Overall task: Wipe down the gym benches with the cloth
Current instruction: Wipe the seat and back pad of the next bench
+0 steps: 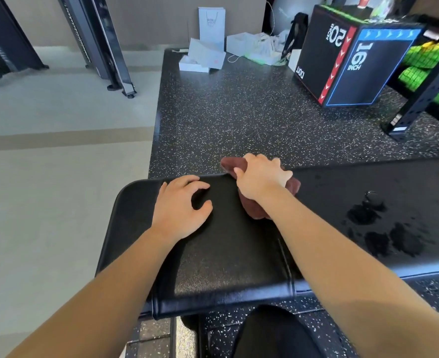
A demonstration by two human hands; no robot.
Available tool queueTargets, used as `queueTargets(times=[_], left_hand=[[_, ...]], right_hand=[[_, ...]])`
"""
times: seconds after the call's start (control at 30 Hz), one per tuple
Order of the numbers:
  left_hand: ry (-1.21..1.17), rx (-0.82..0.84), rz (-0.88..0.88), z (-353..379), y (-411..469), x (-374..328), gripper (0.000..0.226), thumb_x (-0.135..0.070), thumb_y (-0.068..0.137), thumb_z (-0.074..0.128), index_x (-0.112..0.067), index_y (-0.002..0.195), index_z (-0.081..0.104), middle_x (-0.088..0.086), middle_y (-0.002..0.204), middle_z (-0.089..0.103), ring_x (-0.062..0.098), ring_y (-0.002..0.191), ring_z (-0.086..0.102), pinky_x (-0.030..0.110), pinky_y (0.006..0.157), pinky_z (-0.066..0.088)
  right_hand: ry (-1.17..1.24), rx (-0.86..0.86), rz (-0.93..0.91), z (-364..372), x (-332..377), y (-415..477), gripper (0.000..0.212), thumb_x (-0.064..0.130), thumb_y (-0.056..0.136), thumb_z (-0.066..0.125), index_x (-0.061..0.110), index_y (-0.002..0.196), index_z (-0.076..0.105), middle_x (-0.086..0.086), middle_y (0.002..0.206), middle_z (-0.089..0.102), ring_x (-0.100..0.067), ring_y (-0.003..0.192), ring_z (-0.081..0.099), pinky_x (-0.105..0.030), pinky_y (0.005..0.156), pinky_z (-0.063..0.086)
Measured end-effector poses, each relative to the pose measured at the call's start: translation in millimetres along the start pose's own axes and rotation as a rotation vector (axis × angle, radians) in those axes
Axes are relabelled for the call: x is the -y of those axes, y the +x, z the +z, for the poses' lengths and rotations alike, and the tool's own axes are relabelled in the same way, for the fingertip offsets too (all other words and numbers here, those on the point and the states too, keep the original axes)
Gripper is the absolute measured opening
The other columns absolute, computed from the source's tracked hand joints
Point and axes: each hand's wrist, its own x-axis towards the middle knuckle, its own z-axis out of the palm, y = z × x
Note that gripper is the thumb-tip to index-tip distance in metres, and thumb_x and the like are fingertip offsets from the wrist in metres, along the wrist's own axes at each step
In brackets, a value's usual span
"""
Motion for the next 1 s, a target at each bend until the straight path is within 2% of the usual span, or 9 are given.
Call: queueTargets(times=[0.1,0.17,0.27,0.33,0.67,0.8,0.87,0.93,1.0], left_hand=[[-0.055,0.005,0.007,1,0,-7,0.034,-0.039,0.082,0.059,-0.029,0.114,0.063,-0.008,0.128,0.053,0.015,0.121,0.045,0.04,0.107,0.031],[-0.094,0.043,0.055,9,4,-26,0.035,-0.04,0.082,0.058,-0.028,0.115,0.062,-0.009,0.127,0.053,0.014,0.119,0.047,0.036,0.106,0.031],[-0.045,0.133,0.091,30,8,-59,0.041,-0.046,0.083,0.054,-0.034,0.123,0.054,-0.012,0.135,0.044,0.012,0.129,0.036,0.051,0.112,0.011],[-0.008,0.112,0.077,41,9,-66,0.043,-0.05,0.083,0.05,-0.039,0.125,0.05,-0.015,0.136,0.04,0.009,0.131,0.03,0.055,0.112,0.005],[-0.001,0.053,0.098,45,13,-61,0.042,-0.053,0.081,0.048,-0.04,0.12,0.053,-0.016,0.133,0.044,0.011,0.129,0.034,0.057,0.112,0.013],[0.0,0.074,0.093,39,10,-66,0.039,-0.048,0.083,0.052,-0.035,0.12,0.056,-0.013,0.133,0.046,0.014,0.129,0.036,0.055,0.112,0.016],[0.002,0.077,0.149,36,7,-69,0.035,-0.039,0.085,0.054,-0.029,0.119,0.059,-0.008,0.131,0.051,0.017,0.124,0.044,0.046,0.108,0.028],[-0.006,0.091,0.24,35,-1,-75,0.032,-0.029,0.087,0.054,-0.023,0.117,0.062,-0.003,0.126,0.056,0.02,0.117,0.051,0.036,0.099,0.038],[0.002,0.12,0.278,39,-14,-82,0.037,-0.032,0.087,0.054,-0.021,0.122,0.059,0.0,0.13,0.053,0.02,0.122,0.048,0.037,0.102,0.037]], right_hand=[[0.033,-0.003,0.035,-9,-28,-7,0.032,0.046,0.093,0.04,0.029,0.12,0.045,-0.003,0.126,0.048,-0.033,0.117,0.037,-0.052,0.084,0.031],[0.013,-0.032,0.078,-13,-53,-22,0.033,0.047,0.094,0.039,0.031,0.122,0.044,-0.001,0.127,0.047,-0.033,0.117,0.037,-0.053,0.085,0.031],[-0.033,-0.112,0.087,-6,-81,-52,0.034,0.048,0.093,0.038,0.033,0.123,0.043,0.002,0.128,0.046,-0.031,0.115,0.037,-0.052,0.084,0.032],[-0.022,-0.18,0.074,0,-88,-61,0.034,0.049,0.092,0.039,0.034,0.122,0.045,0.005,0.128,0.048,-0.03,0.114,0.038,-0.052,0.085,0.033],[-0.002,-0.118,0.025,-8,-69,3,0.034,0.046,0.093,0.039,0.027,0.119,0.049,-0.001,0.123,0.052,-0.033,0.116,0.039,-0.055,0.09,0.03],[0.03,-0.16,0.002,-4,-81,-42,0.035,0.048,0.092,0.042,0.031,0.121,0.049,0.003,0.126,0.051,-0.03,0.115,0.039,-0.051,0.088,0.032],[0.031,-0.181,0.017,0,-89,-78,0.034,0.049,0.091,0.042,0.034,0.12,0.049,0.008,0.125,0.051,-0.028,0.113,0.04,-0.049,0.086,0.033],[0.029,-0.228,0.036,4,-98,-115,0.032,0.051,0.09,0.042,0.037,0.118,0.049,0.013,0.122,0.053,-0.026,0.11,0.042,-0.049,0.085,0.034],[0.011,-0.277,0.055,9,-105,-142,0.031,0.053,0.089,0.042,0.04,0.116,0.05,0.016,0.119,0.056,-0.023,0.108,0.045,-0.05,0.085,0.037]])
